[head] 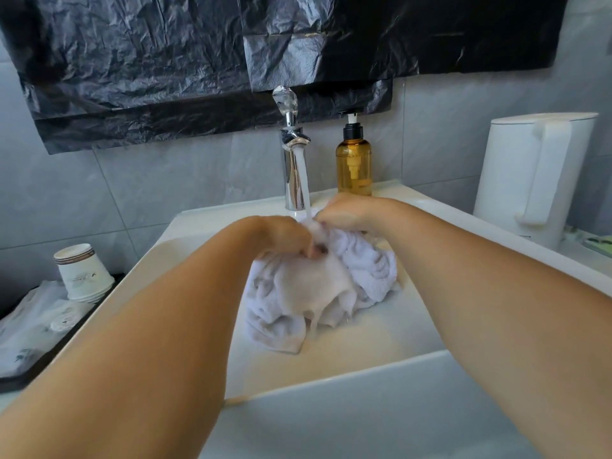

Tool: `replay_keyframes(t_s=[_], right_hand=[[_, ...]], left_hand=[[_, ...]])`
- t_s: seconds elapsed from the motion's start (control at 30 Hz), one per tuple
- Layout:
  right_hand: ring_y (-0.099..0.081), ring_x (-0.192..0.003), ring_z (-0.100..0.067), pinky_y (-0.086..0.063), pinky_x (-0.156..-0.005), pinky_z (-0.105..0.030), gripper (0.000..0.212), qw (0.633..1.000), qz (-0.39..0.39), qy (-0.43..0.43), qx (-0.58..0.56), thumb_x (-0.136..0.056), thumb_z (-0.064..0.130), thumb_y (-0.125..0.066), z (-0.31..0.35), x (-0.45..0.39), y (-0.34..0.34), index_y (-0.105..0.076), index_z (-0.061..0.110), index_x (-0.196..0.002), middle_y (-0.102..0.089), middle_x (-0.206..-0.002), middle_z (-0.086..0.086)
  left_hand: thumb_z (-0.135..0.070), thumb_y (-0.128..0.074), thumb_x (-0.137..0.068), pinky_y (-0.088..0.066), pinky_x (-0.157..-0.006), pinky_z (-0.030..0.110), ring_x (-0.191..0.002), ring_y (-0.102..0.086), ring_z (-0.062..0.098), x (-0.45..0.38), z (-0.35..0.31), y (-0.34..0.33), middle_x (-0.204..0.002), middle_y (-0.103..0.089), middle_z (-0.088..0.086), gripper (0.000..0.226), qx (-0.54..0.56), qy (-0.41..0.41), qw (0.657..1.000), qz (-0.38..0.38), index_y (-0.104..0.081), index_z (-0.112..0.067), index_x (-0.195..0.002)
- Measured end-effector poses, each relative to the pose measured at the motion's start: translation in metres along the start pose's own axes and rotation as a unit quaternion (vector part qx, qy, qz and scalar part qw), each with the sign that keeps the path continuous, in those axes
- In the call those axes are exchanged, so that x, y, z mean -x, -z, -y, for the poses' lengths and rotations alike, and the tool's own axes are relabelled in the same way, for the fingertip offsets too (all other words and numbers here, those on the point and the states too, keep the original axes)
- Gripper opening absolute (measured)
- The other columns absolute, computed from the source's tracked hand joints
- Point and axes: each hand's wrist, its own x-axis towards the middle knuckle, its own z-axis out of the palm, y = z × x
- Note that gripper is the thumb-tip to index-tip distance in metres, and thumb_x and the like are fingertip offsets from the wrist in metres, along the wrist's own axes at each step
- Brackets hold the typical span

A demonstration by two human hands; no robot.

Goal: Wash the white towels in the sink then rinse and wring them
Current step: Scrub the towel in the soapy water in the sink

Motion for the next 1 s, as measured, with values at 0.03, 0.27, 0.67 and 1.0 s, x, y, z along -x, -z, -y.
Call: replay_keyframes(t_s=[0.03,0.27,0.67,1.0], right_hand=[[-0.047,-0.076,-0.021,-0.038,-0.058,-0.027,0.023,1.0,0.002,0.014,-0.001,-0.095,0.024,-0.051,0.0,0.001,0.003,-0.048,0.019,-0.074,-0.047,-0.077,-0.002],[-0.051,-0.055,-0.019,-0.039,-0.048,-0.025,0.04,0.955,-0.196,-0.039,-0.22,-0.085,0.049,-0.061,0.004,-0.005,0.017,-0.059,0.01,-0.085,-0.062,-0.076,-0.007],[-0.065,-0.102,-0.029,-0.052,-0.094,-0.039,0.026,0.93,-0.049,-0.002,-0.365,-0.083,0.015,-0.07,0.018,-0.018,0.003,-0.063,0.002,-0.104,-0.066,-0.103,-0.015],[-0.054,-0.088,-0.023,-0.048,-0.079,-0.031,0.03,0.901,-0.319,-0.067,-0.286,-0.084,0.028,-0.073,-0.017,0.005,0.04,-0.05,0.012,-0.091,-0.054,-0.095,-0.004]], left_hand=[[-0.024,-0.071,-0.085,-0.058,-0.085,0.04,-0.093,-0.07,0.03,0.0,0.004,0.004,-0.108,-0.071,0.015,0.035,0.086,-0.02,0.996,-0.031,-0.063,-0.008,-0.115],[-0.037,-0.063,-0.093,-0.058,-0.08,0.033,-0.091,-0.073,0.02,0.006,-0.002,0.026,-0.101,-0.076,0.006,0.032,0.547,-0.103,0.818,-0.146,-0.066,-0.012,-0.112],[-0.05,-0.048,-0.099,-0.056,-0.086,0.036,-0.082,-0.071,0.023,0.008,-0.004,0.029,-0.09,-0.075,0.008,0.046,0.509,-0.031,0.851,-0.125,-0.067,-0.008,-0.1],[-0.04,-0.078,-0.067,-0.049,-0.068,0.034,-0.085,-0.064,0.024,-0.025,0.046,0.05,-0.104,-0.068,-0.001,0.043,0.531,0.064,0.812,-0.234,-0.069,-0.021,-0.104]])
